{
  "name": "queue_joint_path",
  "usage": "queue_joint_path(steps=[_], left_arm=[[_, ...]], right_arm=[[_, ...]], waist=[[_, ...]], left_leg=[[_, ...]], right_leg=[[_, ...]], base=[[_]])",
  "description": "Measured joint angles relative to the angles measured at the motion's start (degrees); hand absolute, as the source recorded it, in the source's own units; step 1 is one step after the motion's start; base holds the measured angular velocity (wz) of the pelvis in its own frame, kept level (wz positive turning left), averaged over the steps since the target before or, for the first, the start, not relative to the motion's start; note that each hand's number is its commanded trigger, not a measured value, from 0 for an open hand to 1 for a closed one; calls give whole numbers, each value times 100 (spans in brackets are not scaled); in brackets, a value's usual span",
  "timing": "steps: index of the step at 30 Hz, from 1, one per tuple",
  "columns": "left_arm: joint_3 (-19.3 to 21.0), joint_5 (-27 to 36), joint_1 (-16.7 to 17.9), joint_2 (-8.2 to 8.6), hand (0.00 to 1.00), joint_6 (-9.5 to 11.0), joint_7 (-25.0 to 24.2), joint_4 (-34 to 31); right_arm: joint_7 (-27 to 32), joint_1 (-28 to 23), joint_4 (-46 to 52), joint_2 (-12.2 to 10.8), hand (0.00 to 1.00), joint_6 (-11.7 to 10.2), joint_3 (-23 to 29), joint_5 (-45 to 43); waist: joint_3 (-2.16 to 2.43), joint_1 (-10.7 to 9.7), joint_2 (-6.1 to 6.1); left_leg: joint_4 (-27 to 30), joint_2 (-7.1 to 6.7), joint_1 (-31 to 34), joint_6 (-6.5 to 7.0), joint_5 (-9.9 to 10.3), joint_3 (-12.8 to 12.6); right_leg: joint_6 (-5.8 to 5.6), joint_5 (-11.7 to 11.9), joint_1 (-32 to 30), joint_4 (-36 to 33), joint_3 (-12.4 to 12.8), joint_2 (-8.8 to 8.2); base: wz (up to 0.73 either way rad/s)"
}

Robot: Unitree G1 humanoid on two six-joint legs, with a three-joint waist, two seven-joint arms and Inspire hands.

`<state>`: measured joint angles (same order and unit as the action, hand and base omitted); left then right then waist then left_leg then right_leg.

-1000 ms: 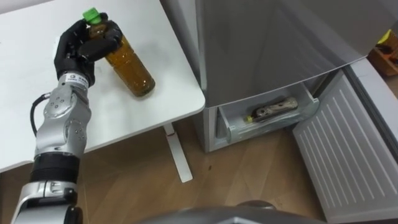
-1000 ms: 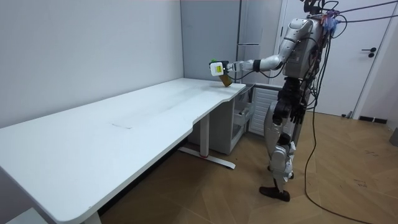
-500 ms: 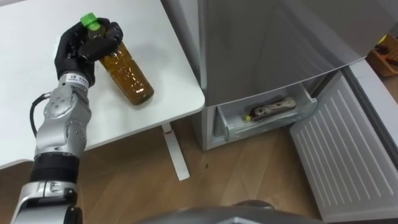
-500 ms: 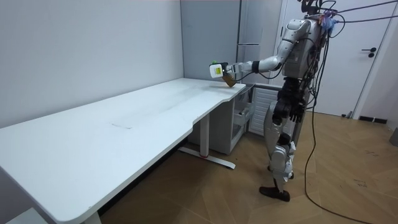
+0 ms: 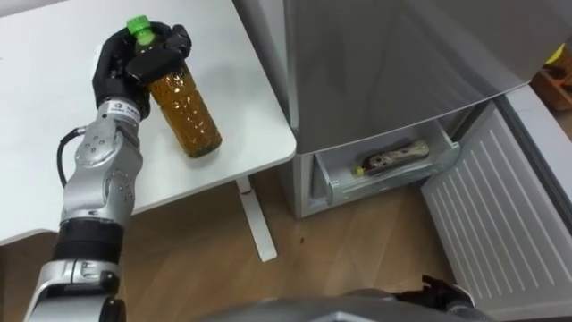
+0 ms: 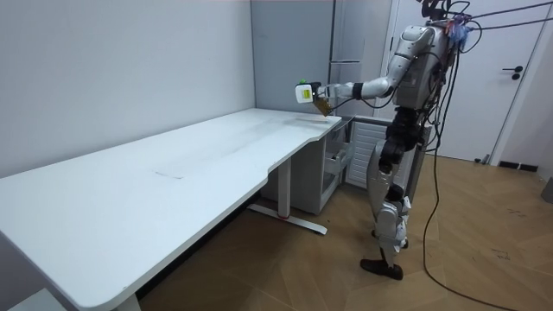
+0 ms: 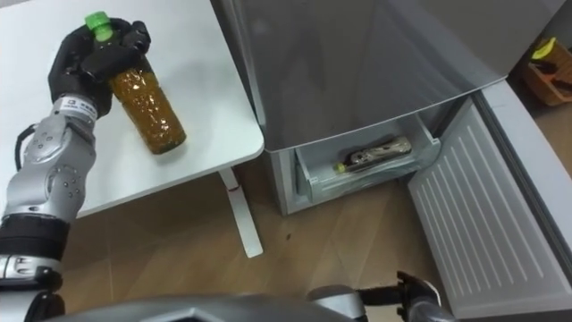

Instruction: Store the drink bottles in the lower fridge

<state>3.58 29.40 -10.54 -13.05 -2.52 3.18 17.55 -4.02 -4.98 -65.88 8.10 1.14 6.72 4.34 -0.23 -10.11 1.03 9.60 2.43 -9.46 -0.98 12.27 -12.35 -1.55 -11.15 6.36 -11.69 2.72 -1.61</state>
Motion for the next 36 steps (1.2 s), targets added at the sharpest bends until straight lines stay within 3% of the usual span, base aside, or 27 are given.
queue_joint_path(steps=[7, 13, 18, 25, 29, 36], left_arm=[[-435, 41, 366, 114, 100, 30, -244, -975], [-679, 259, 591, 304, 100, 38, -391, -986], [-690, 1130, 904, 363, 100, 41, -592, -985], [-879, 1550, 1475, 457, 100, 43, -665, -957], [-957, 1548, 1761, 476, 100, 2, -893, -637], [-974, 1787, 1776, 464, 100, -4, -1176, -663]], right_arm=[[-121, -75, 967, 8, 0, 14, -578, -28], [-388, -75, 1636, -134, 0, -138, -931, -219], [-537, -179, 2034, -178, 0, -117, -1052, -219], [-811, -175, 2224, -263, 0, -97, -1259, -271], [-1109, -188, 2723, -264, 0, 32, -1326, -402], [-1682, -188, 3613, -250, 0, 151, -1598, -417]], waist=[[-6, 309, -73], [-2, 440, -73], [1, 570, -87], [-8, 616, -162], [-9, 650, -181], [-18, 761, -253]], left_leg=[[1, -3, 99, 1, -1, 1], [2, -1, 89, 1, -1, 83], [3, -2, 81, 1, -1, 96], [66, -4, 116, 1, -1, 107], [86, -5, 143, 1, -1, 172], [193, -14, 315, 1, -1, 374]], right_leg=[[-2, 0, -82, 1, -6, -6], [-1, 0, -35, 7, -135, -19], [-1, 0, -22, 1, -173, -25], [-1, -3, -46, 5, -252, -43], [0, -3, -36, 9, -312, -45], [7, -8, -59, 9, -621, -91]], base=[[0], [4], [2], [3], [7], [15]])
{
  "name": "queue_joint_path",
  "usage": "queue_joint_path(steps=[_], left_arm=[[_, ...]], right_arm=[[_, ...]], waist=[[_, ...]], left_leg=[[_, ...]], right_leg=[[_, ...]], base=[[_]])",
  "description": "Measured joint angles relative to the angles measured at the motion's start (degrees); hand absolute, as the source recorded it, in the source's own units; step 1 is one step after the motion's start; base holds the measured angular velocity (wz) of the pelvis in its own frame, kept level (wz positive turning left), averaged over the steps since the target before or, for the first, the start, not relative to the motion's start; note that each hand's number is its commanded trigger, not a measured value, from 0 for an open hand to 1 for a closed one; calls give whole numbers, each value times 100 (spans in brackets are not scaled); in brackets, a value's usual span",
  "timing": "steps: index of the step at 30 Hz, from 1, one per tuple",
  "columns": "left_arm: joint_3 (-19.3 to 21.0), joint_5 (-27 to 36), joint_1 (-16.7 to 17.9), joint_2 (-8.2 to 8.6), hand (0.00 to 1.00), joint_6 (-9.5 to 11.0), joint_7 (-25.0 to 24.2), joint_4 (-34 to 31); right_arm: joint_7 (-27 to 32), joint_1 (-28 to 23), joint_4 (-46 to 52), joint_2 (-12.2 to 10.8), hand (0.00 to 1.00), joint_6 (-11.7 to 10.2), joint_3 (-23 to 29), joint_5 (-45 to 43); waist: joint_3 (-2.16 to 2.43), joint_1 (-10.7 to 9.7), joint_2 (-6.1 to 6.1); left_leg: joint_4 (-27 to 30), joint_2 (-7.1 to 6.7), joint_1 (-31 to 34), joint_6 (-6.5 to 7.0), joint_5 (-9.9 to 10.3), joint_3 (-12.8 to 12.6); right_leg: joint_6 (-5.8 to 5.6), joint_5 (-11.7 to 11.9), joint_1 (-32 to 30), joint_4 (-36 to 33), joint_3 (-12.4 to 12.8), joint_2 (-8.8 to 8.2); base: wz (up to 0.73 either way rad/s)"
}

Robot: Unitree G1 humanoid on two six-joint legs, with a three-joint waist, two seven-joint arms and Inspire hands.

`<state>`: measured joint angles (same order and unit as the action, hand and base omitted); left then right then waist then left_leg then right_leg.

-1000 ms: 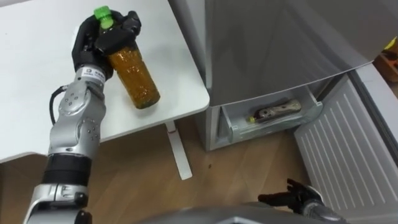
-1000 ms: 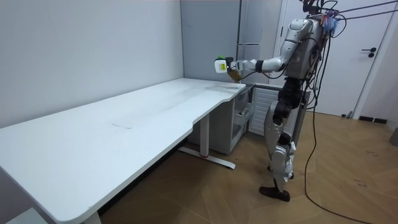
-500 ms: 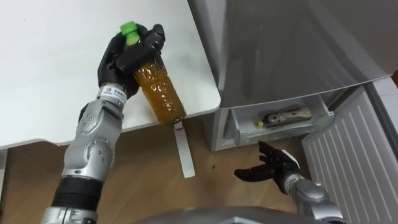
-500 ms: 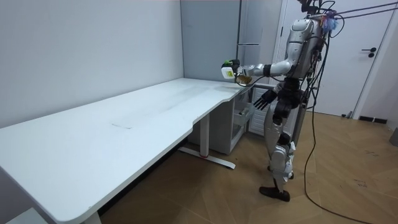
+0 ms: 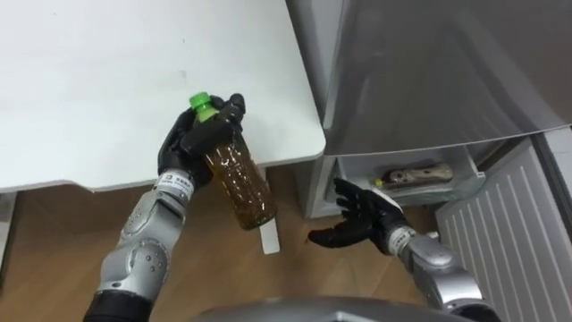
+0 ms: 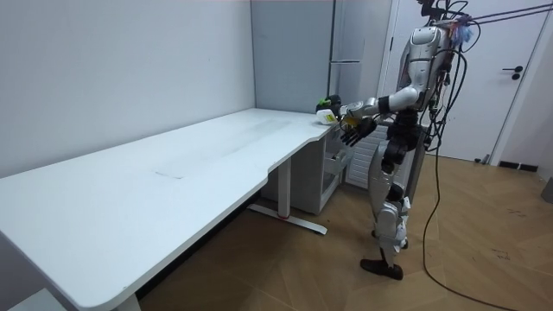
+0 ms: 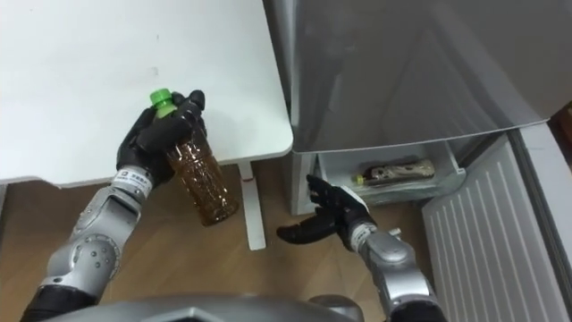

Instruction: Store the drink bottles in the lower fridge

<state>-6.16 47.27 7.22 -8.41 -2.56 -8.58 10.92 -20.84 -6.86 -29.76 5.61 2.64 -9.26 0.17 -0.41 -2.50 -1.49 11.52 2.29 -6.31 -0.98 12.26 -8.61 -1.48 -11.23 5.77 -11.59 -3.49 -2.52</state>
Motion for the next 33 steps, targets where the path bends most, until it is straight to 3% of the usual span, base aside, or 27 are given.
queue_joint_path(steps=[3, 9, 14, 19, 26, 29, 33], left_arm=[[-94, 5, -3, 0, 100, 0, -22, -49], [-99, 5, 9, -30, 100, 1, -124, -97], [-102, -20, 9, -30, 100, 44, -336, -102], [-140, -30, 3, -97, 100, 115, -350, -125], [-219, -86, 7, -221, 100, 133, -344, -314], [-309, -539, 7, -256, 100, 275, -321, -342], [-359, -998, 7, -262, 100, 280, -331, -343]], right_arm=[[-255, 25, 72, 14, 0, 0, -85, 1], [-662, 35, 93, 81, 0, 5, -90, 1], [-1005, 36, 109, 128, 0, 5, -132, -7], [-1325, 68, 367, 246, 0, 5, -345, -7], [-1781, 70, 594, 314, 0, 5, -469, -1], [-1943, 60, 594, 425, 0, 3, -541, 68], [-2137, 60, 594, 459, 0, 3, -543, 237]], waist=[[9, 106, -16], [6, 254, -22], [-37, 275, -119], [-6, 283, -223], [-22, 290, -225], [-41, 302, -196], [-60, 303, -167]], left_leg=[[24, -8, 78, 0, 0, 88], [28, -8, 126, 0, 0, 127], [74, -13, 201, 0, -1, 171], [152, -18, 318, 0, 0, 245], [198, -14, 370, 0, 1, 349], [200, -14, 369, -1, 2, 366], [200, -8, 384, -1, 2, 380]], right_leg=[[0, 0, -20, 11, -144, -20], [0, 0, -26, -1, -189, -24], [0, 0, -35, 1, -272, -35], [0, -1, -88, -3, -327, -37], [5, 3, -63, 0, -462, -40], [7, 5, -63, -5, -457, -37], [14, 10, -88, -9, -458, -34]], base=[[13], [3], [7], [7], [9], [0], [0]])
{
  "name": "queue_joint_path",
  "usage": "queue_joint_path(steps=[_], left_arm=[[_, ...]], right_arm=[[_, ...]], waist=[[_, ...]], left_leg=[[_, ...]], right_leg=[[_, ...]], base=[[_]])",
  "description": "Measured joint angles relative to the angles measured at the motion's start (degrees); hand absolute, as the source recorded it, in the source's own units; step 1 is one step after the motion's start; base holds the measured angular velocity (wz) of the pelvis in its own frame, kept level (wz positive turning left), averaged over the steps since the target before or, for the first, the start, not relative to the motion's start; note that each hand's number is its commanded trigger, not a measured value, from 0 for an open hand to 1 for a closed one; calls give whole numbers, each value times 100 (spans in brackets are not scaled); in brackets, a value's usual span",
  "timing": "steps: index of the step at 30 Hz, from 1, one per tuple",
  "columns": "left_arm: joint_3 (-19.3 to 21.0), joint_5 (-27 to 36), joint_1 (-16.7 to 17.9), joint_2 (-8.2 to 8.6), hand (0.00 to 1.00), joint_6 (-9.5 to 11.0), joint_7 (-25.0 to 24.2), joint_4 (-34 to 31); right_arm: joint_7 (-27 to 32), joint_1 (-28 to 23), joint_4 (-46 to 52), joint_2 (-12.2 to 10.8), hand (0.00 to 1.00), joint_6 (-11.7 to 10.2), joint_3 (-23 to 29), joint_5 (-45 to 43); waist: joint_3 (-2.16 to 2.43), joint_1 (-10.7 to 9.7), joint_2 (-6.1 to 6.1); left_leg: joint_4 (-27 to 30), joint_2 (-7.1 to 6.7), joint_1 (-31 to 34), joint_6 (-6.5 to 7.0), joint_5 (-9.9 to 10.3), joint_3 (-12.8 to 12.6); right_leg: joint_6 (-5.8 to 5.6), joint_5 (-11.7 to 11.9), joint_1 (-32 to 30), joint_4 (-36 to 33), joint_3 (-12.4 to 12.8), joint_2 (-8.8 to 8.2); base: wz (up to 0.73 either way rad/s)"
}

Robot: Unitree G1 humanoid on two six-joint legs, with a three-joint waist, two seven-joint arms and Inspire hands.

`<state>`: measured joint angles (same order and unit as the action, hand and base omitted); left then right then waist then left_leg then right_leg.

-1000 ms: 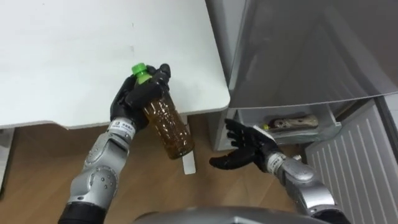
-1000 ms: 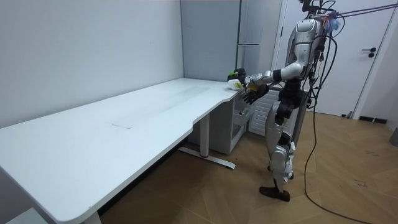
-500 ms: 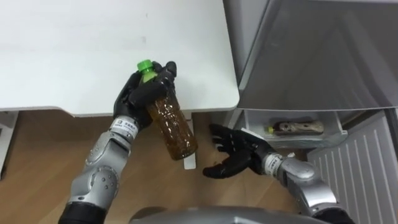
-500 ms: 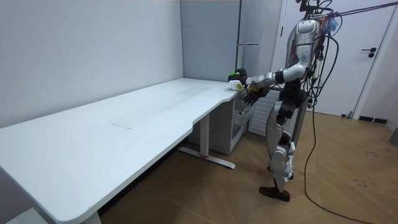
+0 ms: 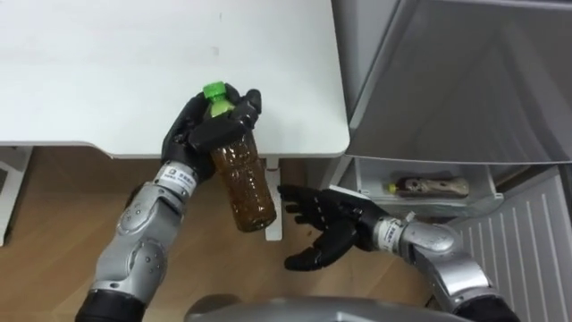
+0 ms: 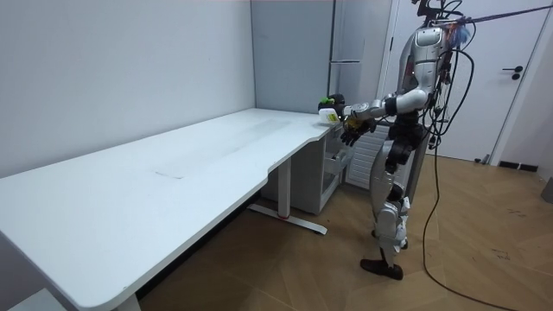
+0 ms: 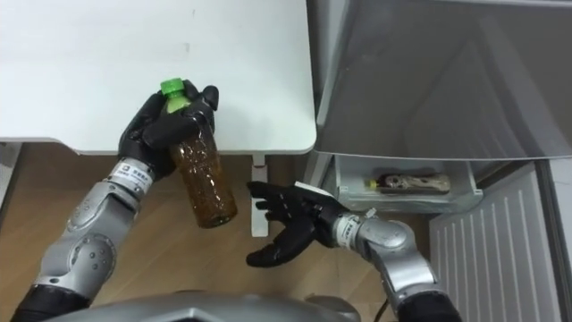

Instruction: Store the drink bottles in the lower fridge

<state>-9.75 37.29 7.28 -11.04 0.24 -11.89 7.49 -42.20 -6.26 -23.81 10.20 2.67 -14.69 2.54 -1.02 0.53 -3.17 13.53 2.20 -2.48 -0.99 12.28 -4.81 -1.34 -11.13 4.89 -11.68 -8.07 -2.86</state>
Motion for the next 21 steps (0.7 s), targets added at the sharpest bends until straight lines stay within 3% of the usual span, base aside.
queue_joint_path(steps=[10, 17, 21], left_arm=[[-503, -123, -7, -72, 100, 5, -298, 41], [-787, -427, -11, -100, 100, -2, -666, 53], [-1018, -424, -41, -101, 100, -1, -778, 53]], right_arm=[[-189, 65, 2, -19, 0, -1, -235, 689], [-303, 68, 29, -16, 0, -3, -447, 1329], [-299, 118, 125, 1, 0, -3, -581, 1735]], waist=[[-4, 18, -3], [-47, 55, -2], [-45, 40, 6]], left_leg=[[32, 1, 21, 0, 0, 7], [45, 3, 94, -1, 2, 39], [114, 7, 172, -1, 2, 34]], right_leg=[[0, 0, 16, -12, -37, -3], [8, 5, 2, -11, -63, 3], [17, 12, -83, -25, -57, 5]], base=[[2], [2], [0]])
